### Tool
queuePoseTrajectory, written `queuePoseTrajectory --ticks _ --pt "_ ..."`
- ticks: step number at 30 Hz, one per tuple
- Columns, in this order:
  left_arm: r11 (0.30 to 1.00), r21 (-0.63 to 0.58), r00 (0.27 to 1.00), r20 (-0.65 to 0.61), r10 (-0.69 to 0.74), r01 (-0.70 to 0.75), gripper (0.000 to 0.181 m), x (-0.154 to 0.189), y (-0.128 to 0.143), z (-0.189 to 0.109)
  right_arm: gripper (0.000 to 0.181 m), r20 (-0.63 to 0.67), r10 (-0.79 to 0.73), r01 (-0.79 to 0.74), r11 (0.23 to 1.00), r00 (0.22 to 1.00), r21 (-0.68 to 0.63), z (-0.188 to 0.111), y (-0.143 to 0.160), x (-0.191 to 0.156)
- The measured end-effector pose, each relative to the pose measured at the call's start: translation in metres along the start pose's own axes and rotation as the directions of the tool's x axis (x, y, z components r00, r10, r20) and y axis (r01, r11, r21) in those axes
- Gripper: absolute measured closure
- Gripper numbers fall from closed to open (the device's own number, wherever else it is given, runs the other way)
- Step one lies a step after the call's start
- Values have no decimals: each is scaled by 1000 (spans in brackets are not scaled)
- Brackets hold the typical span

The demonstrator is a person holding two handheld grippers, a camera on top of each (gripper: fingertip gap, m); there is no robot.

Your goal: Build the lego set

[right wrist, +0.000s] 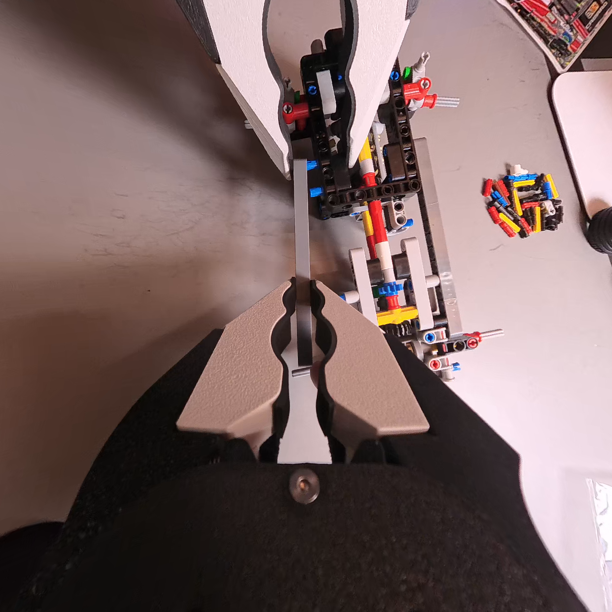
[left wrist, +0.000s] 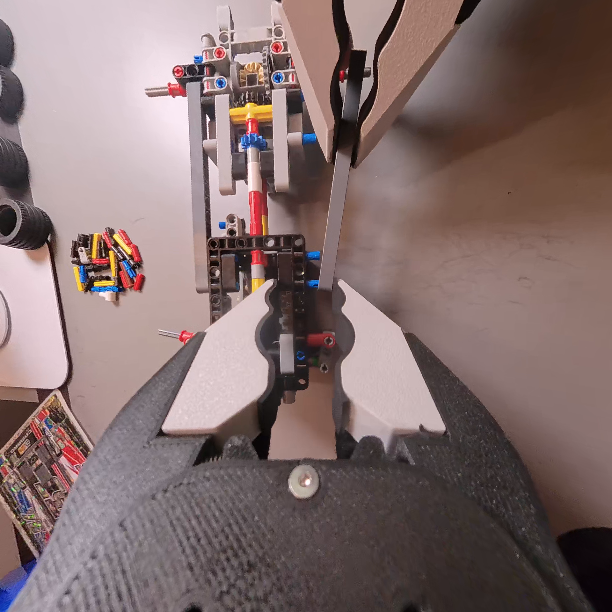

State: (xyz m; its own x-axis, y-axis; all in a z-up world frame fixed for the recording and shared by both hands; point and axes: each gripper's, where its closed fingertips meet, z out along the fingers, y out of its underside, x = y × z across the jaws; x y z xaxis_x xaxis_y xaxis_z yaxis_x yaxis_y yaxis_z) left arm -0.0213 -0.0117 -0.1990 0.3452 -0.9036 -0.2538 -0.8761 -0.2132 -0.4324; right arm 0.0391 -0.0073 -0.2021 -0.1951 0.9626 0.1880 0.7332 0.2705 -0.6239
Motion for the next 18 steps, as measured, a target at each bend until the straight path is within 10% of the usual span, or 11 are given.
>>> queuePoseTrajectory --ticks 18 --pt "996 -17 996 5 92 -92 151 6 0 -2 170 -29 -51 50 998 998 -30 -2 1 -4"
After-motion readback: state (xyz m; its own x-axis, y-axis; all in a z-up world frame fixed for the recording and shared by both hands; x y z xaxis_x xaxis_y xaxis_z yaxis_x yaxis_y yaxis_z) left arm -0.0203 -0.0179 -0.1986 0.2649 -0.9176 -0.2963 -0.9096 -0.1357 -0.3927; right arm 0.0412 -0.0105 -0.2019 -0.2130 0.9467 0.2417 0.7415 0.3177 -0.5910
